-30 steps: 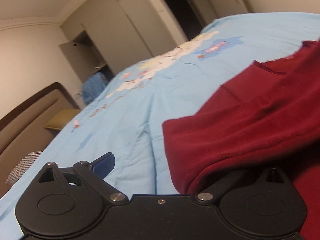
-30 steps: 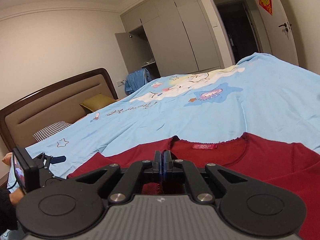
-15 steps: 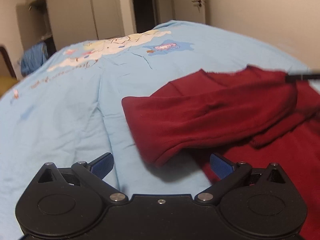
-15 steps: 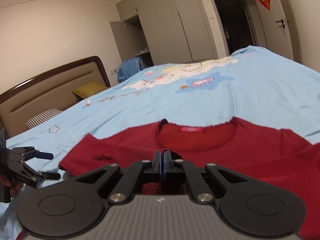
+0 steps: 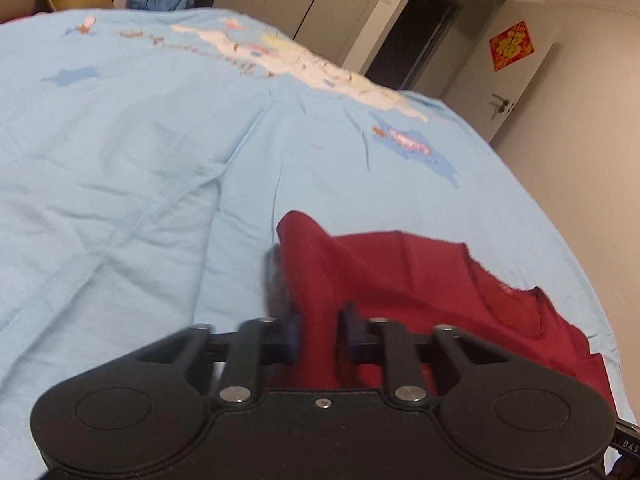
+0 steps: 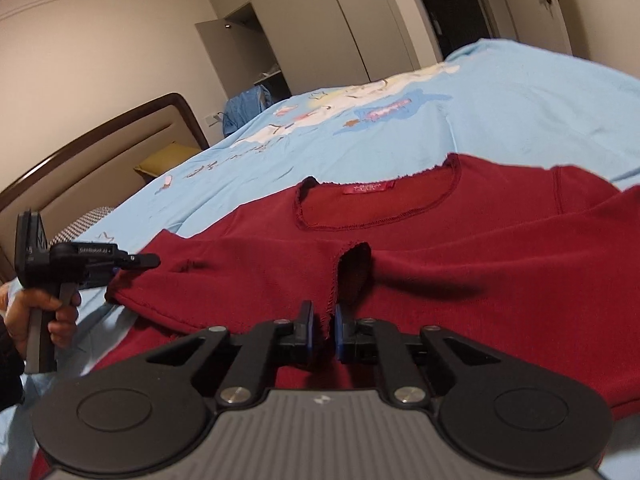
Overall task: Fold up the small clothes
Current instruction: 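Fold the sweater side inward with both grippers and release it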
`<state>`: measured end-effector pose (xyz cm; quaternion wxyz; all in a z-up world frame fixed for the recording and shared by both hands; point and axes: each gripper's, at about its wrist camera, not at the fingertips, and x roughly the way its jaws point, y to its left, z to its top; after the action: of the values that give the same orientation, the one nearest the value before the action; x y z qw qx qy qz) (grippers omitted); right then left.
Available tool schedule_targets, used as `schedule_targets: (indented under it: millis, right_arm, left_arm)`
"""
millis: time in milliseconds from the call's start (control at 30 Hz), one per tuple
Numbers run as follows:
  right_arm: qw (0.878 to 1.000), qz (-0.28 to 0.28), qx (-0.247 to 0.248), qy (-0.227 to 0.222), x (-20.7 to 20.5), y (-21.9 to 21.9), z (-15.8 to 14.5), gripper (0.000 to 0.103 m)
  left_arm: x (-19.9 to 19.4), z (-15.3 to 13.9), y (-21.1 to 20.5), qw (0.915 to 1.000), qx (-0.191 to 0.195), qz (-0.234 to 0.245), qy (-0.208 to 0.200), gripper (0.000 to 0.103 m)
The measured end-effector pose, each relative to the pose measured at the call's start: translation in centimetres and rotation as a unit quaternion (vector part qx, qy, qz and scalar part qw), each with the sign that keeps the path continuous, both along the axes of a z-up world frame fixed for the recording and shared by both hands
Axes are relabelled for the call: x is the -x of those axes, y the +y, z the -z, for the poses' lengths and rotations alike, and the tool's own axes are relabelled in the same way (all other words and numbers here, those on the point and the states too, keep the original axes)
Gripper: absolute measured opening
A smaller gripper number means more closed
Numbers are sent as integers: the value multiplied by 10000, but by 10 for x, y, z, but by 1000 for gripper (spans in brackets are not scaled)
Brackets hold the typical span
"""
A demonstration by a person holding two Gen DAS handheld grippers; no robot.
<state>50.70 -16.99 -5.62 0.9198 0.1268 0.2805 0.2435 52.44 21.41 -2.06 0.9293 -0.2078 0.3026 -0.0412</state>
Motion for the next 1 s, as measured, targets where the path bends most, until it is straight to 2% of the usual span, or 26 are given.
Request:
schedule_targets:
  millis: [33,133,233,333,400,500,567,633,667,733,767,800,833,900,933,1000]
  right_arm:
    - [10000,-26,-4,-71,4,0,-3,7]
    - [9993,-93,-353,-60,14,-8,-16,6]
    - [9986,-73,-520,-10,19,-13,-24,6]
    - [9991,-75,-371,212,13,-8,-16,6]
    - [9993,-96,-186,311,13,-3,-7,6]
    - [9998,-102,-3,174,19,-2,-5,8]
    - [9998,-71,-42,159,24,-6,-6,12]
    - [9999,-9,-25,123,30,-11,-9,17]
    - [10000,3,13,83,34,-13,-10,18]
    - [10000,-20,77,18,46,-19,-11,35]
    - [9999,-34,113,-6,54,-23,-10,52]
    - [9999,-48,151,-41,62,-26,-10,60]
    - [9997,-59,212,-71,71,-30,-9,63]
    - [9991,-37,398,-108,92,-38,-7,78]
    - [9988,-18,473,-112,102,-42,-5,81]
    - [9985,19,534,-67,123,-53,-2,90]
  left_arm:
    - [4,-3,-4,9998,-79,20,-180,10]
    - [10,-12,-13,9984,-344,113,-424,8]
    - [2,-12,-16,9980,-577,94,-223,8]
    - [-7,2,-15,9969,-763,-78,148,12]
    - [-6,10,-12,9973,-669,-235,207,18]
    - [-1,12,-8,9978,-548,-330,186,32]
    - [4,10,-4,9982,-486,-292,212,55]
    - [11,6,-1,9983,-461,-307,190,71]
    - [16,4,0,9982,-466,-319,182,73]
    - [26,0,0,9980,-520,-285,218,76]
    - [32,-1,-1,9978,-568,-265,237,81]
    - [41,-3,-2,9974,-629,-255,229,84]
    - [51,-4,-5,9972,-687,-224,200,89]
    - [72,-7,-10,9967,-801,-104,123,95]
    - [83,-8,-13,9964,-842,-56,90,99]
    - [108,-10,-20,9958,-905,86,51,100]
